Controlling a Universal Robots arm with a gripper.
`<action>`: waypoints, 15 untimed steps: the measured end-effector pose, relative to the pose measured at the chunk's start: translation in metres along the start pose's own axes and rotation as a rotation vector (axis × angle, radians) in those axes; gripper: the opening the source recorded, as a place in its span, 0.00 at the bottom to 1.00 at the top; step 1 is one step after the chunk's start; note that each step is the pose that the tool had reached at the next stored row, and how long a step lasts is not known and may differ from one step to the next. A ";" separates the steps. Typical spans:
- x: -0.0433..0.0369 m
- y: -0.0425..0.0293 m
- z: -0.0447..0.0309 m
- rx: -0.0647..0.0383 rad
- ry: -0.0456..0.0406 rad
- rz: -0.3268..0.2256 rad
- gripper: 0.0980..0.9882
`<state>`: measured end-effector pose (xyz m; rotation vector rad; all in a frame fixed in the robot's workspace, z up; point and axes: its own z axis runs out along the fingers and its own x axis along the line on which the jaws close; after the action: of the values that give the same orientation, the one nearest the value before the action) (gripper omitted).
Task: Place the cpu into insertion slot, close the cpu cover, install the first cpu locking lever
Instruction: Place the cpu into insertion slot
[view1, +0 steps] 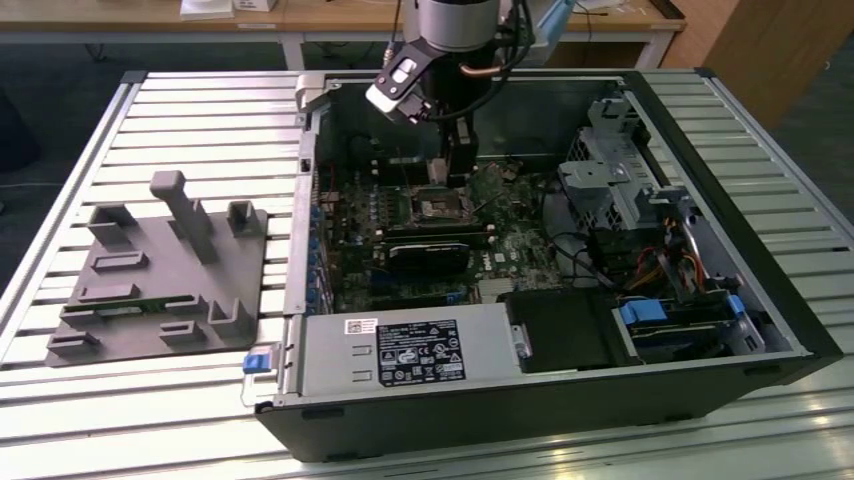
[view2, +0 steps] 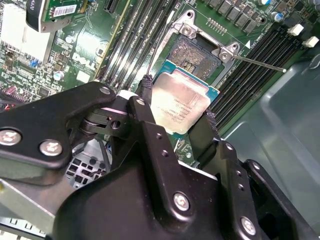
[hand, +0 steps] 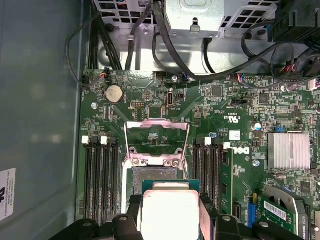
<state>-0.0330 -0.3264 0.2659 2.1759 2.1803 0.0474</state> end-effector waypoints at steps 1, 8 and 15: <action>0.0000 0.0000 0.0003 0.000 -0.0002 0.000 0.50; 0.0001 -0.0001 0.0037 0.000 -0.0025 0.000 0.50; 0.0017 -0.0005 0.0113 0.000 -0.0031 -0.007 0.50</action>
<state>-0.0328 -0.3250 0.2546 2.1669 2.1859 0.0440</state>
